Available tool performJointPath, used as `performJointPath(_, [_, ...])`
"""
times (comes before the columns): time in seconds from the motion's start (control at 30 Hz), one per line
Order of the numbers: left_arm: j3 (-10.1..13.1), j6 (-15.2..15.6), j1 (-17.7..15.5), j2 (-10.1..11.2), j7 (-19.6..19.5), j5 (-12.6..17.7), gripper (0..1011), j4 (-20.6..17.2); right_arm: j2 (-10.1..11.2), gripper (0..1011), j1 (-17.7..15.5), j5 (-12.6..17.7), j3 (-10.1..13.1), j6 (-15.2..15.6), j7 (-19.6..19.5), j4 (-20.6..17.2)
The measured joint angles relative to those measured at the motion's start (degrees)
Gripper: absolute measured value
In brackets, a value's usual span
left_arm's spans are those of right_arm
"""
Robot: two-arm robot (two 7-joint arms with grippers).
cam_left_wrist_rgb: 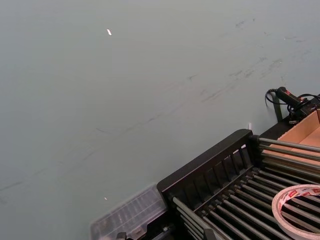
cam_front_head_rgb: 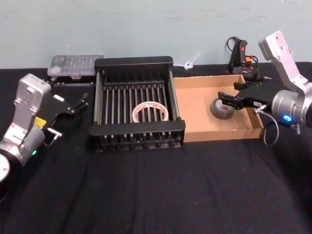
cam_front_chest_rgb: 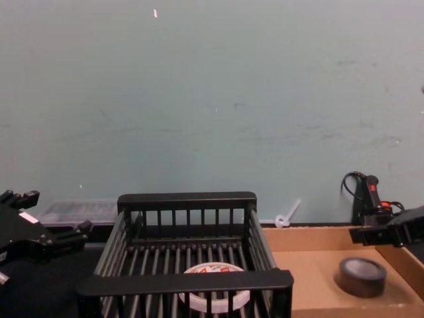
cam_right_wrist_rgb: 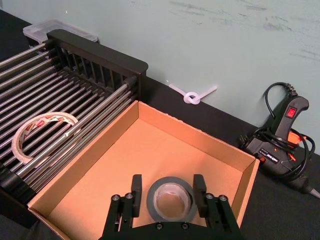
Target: Pick up the white tape and place it into the black box , Pick up the silver tape and place it into the brown box.
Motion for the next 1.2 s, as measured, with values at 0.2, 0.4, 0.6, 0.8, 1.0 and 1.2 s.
performJointPath(0.2, [0.0, 0.0, 0.0, 0.0, 0.0, 0.0, 1001, 0.0, 0.0, 801, 0.0, 0.0, 0.0, 0.0, 0.0, 0.0])
performJointPath(0.4, [0.0, 0.0, 0.0, 0.0, 0.0, 0.0, 1001, 0.0, 0.0, 971, 0.0, 0.0, 0.0, 0.0, 0.0, 0.0])
performJointPath(0.6, [0.0, 0.0, 0.0, 0.0, 0.0, 0.0, 1001, 0.0, 0.0, 1002, 0.0, 0.0, 0.0, 0.0, 0.0, 0.0])
performJointPath(0.8, [0.0, 0.0, 0.0, 0.0, 0.0, 0.0, 1001, 0.0, 0.0, 1002, 0.0, 0.0, 0.0, 0.0, 0.0, 0.0])
performJointPath(1.0, [0.0, 0.0, 0.0, 0.0, 0.0, 0.0, 1002, 0.0, -0.1, 1002, -0.3, -0.8, 0.3, -1.1, -0.4, -0.2])
performJointPath(1.2, [0.0, 0.0, 0.0, 0.0, 0.0, 0.0, 1001, 0.0, -0.8, 1002, -2.3, -2.2, 2.4, -6.5, -2.9, -1.5])
